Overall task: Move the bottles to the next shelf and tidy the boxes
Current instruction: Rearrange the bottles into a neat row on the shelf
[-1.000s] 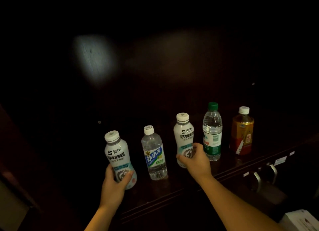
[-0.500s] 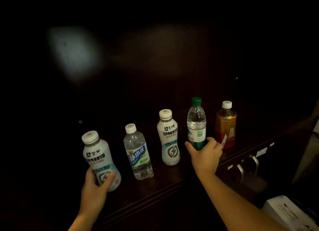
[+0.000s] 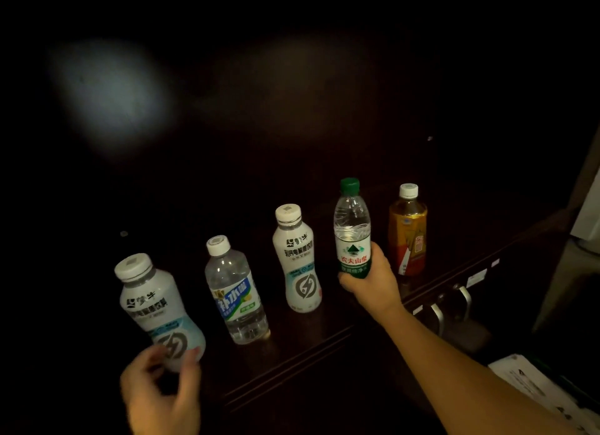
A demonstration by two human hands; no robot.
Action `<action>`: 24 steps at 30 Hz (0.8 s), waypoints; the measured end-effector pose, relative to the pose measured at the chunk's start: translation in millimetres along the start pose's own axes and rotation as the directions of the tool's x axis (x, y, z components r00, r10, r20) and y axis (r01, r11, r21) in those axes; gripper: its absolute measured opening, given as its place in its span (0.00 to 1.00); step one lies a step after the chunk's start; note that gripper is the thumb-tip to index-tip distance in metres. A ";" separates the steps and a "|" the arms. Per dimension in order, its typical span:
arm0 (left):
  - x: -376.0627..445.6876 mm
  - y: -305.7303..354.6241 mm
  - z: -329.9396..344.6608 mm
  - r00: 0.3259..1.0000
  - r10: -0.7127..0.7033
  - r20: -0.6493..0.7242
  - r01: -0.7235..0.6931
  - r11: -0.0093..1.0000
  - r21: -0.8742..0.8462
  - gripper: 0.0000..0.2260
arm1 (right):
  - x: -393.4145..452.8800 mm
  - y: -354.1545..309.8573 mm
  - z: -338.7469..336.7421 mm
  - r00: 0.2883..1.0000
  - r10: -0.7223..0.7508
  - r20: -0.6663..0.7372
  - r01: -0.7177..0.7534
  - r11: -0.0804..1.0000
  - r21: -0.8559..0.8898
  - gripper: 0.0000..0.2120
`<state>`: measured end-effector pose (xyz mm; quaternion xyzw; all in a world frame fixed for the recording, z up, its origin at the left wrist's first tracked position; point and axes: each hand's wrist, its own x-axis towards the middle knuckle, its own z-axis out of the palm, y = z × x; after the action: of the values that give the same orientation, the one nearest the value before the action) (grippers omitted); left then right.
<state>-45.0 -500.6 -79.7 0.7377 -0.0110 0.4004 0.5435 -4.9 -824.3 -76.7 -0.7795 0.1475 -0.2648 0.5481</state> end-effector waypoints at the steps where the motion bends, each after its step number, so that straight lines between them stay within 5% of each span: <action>1: -11.2 12.1 8.9 0.995 0.054 0.081 -0.051 0.998 -0.039 0.19 | -0.3 1.0 1.4 1.000 -0.028 -0.014 0.027 0.999 -0.042 0.38; 5: -52.6 63.0 67.7 0.795 0.285 0.535 -0.240 0.958 -0.155 0.10 | -2.8 4.6 1.5 0.999 -0.040 -0.008 0.040 0.999 -0.022 0.32; 8: -68.9 90.2 119.5 0.691 0.085 0.718 -0.031 0.996 -0.088 0.15 | -2.0 0.1 -5.5 0.997 -0.025 0.077 0.023 1.000 0.016 0.34; 10: -73.4 97.4 151.6 0.670 -0.094 0.736 0.160 0.987 -0.019 0.17 | -5.5 1.9 -16.1 0.996 -0.062 0.057 0.064 0.998 -0.027 0.35; 14: -79.5 109.4 197.2 0.719 -0.234 0.655 0.228 0.969 0.096 0.31 | -6.3 20.8 -57.4 0.934 -0.105 -0.341 0.065 0.990 -0.129 0.21; 16: -82.3 111.9 211.6 0.732 -0.315 0.604 0.309 0.944 0.118 0.41 | 3.4 31.2 -79.5 0.892 -0.049 -0.449 0.009 0.996 -0.090 0.22; 21: -75.6 99.3 234.0 0.750 -0.370 0.549 0.334 0.927 0.169 0.45 | 27.3 52.0 -93.5 0.965 0.092 -0.245 -0.126 0.984 -0.126 0.49; 24: -76.0 92.5 237.4 0.753 -0.304 0.584 0.266 0.952 0.154 0.37 | 35.3 52.1 -89.0 0.988 0.058 -0.145 -0.090 0.971 -0.220 0.45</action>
<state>-1.0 -762.8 -73.2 0.8354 -0.0581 0.0585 0.5435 -24.1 -930.3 -93.4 -0.8107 0.2432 -0.2787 0.4539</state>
